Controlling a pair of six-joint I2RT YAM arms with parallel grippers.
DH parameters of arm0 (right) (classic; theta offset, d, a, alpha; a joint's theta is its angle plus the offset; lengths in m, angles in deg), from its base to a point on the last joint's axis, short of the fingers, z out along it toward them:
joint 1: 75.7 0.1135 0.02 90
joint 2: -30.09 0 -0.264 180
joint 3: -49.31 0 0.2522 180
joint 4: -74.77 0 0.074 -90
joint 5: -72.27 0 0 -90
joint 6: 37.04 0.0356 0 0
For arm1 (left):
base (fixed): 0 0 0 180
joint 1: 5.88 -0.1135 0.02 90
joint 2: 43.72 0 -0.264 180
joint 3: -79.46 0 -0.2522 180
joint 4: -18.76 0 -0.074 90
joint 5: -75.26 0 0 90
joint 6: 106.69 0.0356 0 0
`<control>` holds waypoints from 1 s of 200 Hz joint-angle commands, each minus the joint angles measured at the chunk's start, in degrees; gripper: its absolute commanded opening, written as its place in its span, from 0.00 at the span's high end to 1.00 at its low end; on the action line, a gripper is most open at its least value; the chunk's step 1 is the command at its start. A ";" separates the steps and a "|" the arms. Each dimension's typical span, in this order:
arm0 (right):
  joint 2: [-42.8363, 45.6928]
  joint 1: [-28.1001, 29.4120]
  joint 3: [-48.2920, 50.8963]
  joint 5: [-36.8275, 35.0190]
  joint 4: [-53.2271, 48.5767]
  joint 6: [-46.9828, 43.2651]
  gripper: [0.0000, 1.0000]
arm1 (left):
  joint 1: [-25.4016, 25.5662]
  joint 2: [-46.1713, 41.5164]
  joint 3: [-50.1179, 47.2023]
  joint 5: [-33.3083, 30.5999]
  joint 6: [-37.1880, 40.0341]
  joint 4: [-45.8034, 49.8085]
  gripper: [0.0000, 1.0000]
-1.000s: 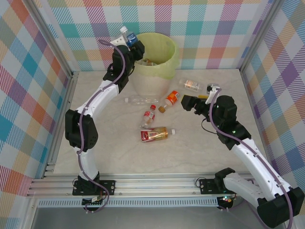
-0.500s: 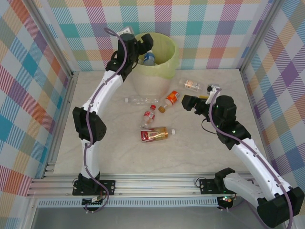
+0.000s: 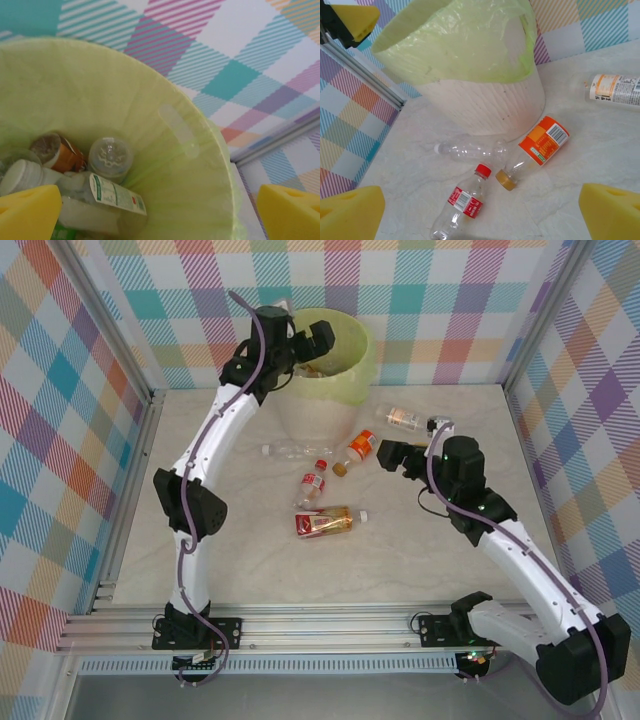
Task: Put the plastic bottles in the bin
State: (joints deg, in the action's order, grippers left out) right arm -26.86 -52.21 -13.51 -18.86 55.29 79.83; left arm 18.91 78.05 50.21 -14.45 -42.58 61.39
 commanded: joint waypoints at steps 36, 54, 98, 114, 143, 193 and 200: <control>-4.55 -2.12 1.85 -6.61 1.68 -6.95 0.00 | 0.68 -14.74 -14.77 6.70 -1.09 -3.00 0.00; -8.15 -5.01 0.92 -3.31 2.03 -9.79 0.00 | 0.69 -17.14 -17.50 6.72 -0.36 -4.07 0.00; -20.75 -12.24 -5.85 -2.65 0.51 -14.83 0.00 | 0.69 -25.27 -32.35 3.65 -4.77 -16.11 0.00; -25.49 -16.13 -8.64 1.64 2.06 -18.13 0.00 | 0.69 -28.24 -38.35 3.95 -7.44 -18.42 0.00; -38.06 -21.08 -20.38 11.51 -5.20 -27.62 0.00 | 0.60 -33.69 -48.95 4.01 -8.17 -21.02 0.00; -54.45 -22.07 -37.53 15.82 -13.93 -44.91 0.00 | -0.65 -44.33 -65.50 -2.62 -5.73 -21.28 0.00; -56.73 -22.07 -40.25 15.48 -15.10 -46.62 0.00 | -0.95 -45.69 -67.29 -3.11 -5.69 -21.05 0.00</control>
State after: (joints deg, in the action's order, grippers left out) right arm -78.11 -74.46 -45.64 -7.89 47.77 45.01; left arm 18.94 38.34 -12.98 -13.92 -49.18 42.55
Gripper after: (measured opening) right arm 0.996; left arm 0.997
